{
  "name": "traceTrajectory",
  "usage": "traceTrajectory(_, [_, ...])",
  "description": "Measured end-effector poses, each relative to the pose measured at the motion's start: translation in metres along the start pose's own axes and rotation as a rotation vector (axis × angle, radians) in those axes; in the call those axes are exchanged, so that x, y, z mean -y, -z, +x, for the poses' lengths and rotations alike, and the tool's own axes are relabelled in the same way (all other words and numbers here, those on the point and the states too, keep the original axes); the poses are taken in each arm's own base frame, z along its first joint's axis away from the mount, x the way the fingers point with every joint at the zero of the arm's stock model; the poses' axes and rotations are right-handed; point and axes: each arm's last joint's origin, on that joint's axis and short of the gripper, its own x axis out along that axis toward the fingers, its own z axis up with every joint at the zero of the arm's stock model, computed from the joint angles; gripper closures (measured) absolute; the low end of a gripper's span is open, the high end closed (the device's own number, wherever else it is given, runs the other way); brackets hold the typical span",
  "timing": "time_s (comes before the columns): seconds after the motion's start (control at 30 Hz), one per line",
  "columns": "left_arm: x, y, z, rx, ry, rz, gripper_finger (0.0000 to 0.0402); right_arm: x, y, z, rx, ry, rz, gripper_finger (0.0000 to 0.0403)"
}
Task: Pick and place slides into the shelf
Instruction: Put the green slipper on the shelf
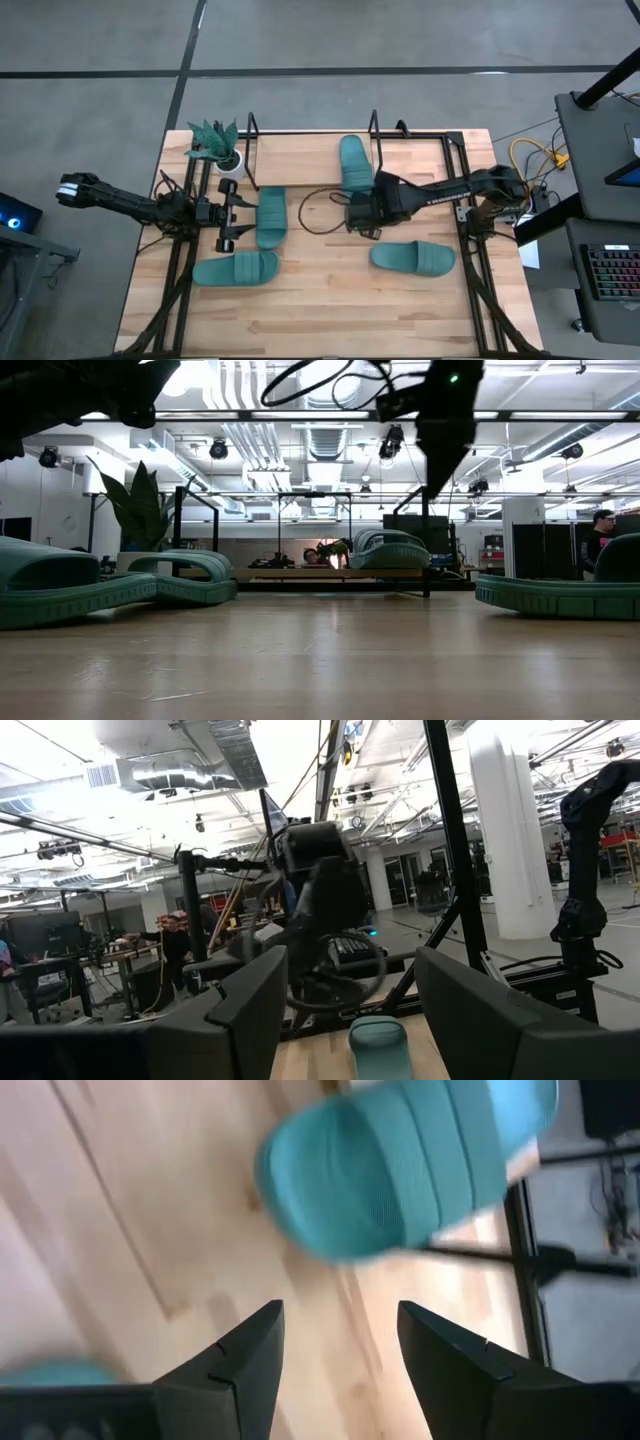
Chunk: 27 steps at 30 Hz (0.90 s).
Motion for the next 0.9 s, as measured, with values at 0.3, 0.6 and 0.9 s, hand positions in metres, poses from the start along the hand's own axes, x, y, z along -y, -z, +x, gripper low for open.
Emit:
traceTrajectory(0.3, [0.0,0.0,0.0,0.0,0.0,0.0,0.0198,-0.022,0.029,-0.021,-0.147,-0.018,0.27,0.0216])
traceTrajectory(0.6, [0.0,0.0,0.0,0.001,0.0,0.0,0.0198,-0.03,0.051,-0.02,-0.42,-0.02,0.537,0.0216])
traceTrajectory(0.9, [0.0,-0.001,0.0,0.006,-0.001,-0.001,0.0198,-0.046,0.069,0.008,-0.691,0.03,0.615,0.0216])
